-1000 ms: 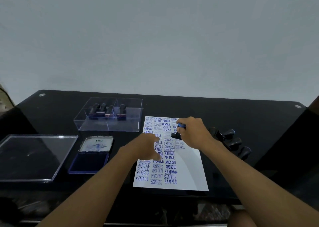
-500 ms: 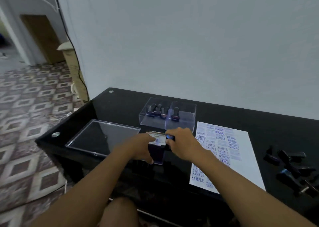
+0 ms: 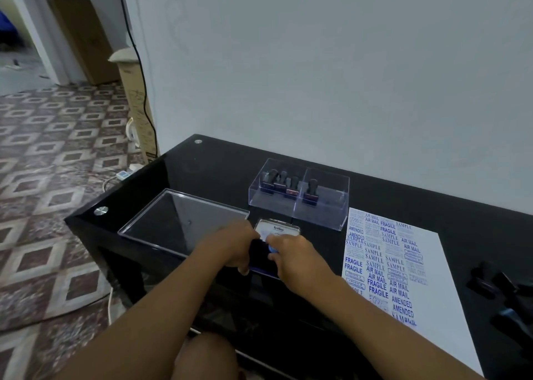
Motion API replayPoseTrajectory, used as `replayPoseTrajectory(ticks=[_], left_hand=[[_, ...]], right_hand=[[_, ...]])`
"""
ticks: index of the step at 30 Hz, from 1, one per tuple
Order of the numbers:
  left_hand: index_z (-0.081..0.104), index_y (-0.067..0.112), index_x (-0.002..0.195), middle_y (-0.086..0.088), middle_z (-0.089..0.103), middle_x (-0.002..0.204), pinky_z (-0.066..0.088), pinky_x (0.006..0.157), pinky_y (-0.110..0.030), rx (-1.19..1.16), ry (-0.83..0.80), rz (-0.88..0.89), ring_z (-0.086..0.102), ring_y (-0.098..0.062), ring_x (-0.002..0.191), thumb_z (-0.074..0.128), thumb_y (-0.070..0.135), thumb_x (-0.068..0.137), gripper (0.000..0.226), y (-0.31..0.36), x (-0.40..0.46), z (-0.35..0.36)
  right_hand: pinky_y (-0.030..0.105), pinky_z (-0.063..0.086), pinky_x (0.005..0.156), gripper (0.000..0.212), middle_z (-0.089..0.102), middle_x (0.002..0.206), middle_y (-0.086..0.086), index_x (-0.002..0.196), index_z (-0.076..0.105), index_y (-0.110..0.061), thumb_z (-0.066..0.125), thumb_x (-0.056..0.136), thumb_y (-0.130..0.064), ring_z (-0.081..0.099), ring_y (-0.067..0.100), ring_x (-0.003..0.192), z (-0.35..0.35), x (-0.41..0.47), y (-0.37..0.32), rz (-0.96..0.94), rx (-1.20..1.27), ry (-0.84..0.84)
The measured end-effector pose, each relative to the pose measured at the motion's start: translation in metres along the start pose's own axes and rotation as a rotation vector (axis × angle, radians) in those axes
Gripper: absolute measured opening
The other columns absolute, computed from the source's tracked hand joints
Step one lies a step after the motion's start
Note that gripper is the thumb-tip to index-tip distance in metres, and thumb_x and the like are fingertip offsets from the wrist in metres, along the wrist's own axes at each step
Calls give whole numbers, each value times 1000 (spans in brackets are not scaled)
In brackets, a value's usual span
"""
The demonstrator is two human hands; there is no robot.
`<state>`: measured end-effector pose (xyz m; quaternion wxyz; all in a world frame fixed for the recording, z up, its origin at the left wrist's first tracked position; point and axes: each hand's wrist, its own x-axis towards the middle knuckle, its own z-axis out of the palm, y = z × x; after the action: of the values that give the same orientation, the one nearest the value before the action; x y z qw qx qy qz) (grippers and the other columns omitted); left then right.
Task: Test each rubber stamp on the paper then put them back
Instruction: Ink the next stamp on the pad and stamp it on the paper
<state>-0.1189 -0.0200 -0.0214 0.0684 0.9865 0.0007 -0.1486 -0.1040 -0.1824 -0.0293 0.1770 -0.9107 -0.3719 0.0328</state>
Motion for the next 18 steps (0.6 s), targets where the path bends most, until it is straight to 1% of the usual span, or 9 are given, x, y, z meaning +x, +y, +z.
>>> replayPoseTrajectory(ticks=[1,3,5,7,10,11,14,16,18], left_hand=[[64,23,113,-2,60,118,48,82,-33,-5,5,4,59,-24,103,87,22,58,60,-1,1,0],[64,24,115,0,60,118,48,82,-33,-3,10,7,59,-24,104,88,23,58,61,-2,4,1],[65,23,115,-1,60,117,48,82,-33,8,20,-2,60,-24,104,88,24,59,61,-2,6,0],[64,22,117,-2,61,117,48,82,-34,1,9,-18,60,-25,104,88,23,60,61,-2,6,0],[62,21,122,-2,57,120,47,82,-35,-1,7,-31,57,-25,108,87,24,61,66,-1,4,0],[62,21,122,-2,56,121,46,81,-34,3,9,-34,57,-25,108,87,24,62,65,0,4,0],[63,22,120,-1,59,117,44,77,-33,-15,17,-32,58,-25,105,88,22,60,65,0,4,1],[64,25,118,2,61,116,46,77,-33,-39,18,-30,59,-24,103,88,22,57,66,0,5,3],[65,26,115,4,61,116,49,78,-34,-37,18,-29,59,-22,101,89,22,54,65,-1,6,4]], right_hand=[[33,50,76,8,64,105,9,101,58,-13,55,94,-14,62,27,95,3,-2,0,-12,-3,8],[33,48,71,2,63,102,8,94,55,-15,55,93,-13,62,26,91,5,-1,0,-18,-12,8],[31,46,67,14,60,89,8,83,48,-18,55,91,-10,60,26,85,1,11,2,11,-21,-6],[33,47,68,18,54,78,4,76,48,-17,55,89,-7,57,25,79,-6,27,6,60,-32,-36],[36,48,75,27,45,69,-4,65,44,-18,52,87,-4,56,30,82,-9,45,9,48,-83,-95],[35,48,73,28,43,67,-5,64,43,-19,52,87,-4,55,29,80,-8,47,10,39,-88,-99],[33,46,66,16,52,75,1,75,53,-16,55,89,-8,55,23,76,-6,35,8,37,-30,-55],[31,44,66,6,60,89,7,88,57,-14,56,91,-9,58,23,82,-2,19,4,21,-7,-6],[29,42,66,5,62,99,8,96,56,-12,56,92,-10,60,25,89,4,3,-2,-18,-28,29]])
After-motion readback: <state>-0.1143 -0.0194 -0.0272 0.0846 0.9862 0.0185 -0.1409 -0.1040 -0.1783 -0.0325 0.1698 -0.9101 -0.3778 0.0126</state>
